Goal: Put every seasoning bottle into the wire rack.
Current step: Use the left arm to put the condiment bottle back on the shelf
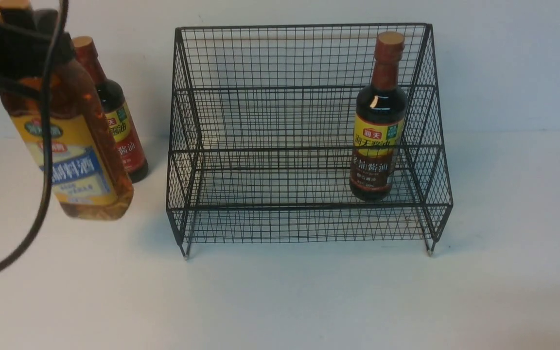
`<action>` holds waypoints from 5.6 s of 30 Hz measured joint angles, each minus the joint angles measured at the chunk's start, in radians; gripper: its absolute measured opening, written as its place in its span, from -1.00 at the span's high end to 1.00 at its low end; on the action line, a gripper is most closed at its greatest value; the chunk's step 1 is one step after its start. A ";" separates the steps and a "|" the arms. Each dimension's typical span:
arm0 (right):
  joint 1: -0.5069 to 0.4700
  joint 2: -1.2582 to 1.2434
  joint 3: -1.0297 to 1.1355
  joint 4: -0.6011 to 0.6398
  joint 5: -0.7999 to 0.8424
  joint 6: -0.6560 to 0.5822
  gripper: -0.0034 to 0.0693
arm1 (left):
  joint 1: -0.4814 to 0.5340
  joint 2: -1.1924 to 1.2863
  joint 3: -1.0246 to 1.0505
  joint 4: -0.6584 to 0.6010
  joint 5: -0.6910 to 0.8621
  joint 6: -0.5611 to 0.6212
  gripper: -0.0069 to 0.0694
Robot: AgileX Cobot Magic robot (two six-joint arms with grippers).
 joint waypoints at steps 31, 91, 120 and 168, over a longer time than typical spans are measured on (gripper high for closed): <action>0.000 0.000 0.000 0.001 0.000 0.000 0.95 | -0.186 0.629 -0.810 0.006 0.042 0.001 0.01; 0.000 0.000 0.000 0.001 0.001 0.004 0.95 | -0.186 0.852 -0.900 0.025 0.342 -0.148 -0.06; 0.000 0.000 0.000 0.001 0.001 0.005 0.95 | -0.288 0.576 -0.686 0.126 0.680 -0.086 0.83; 0.000 0.000 0.000 0.002 0.001 0.005 0.95 | -0.368 0.635 -0.088 -0.004 -0.640 -0.103 0.83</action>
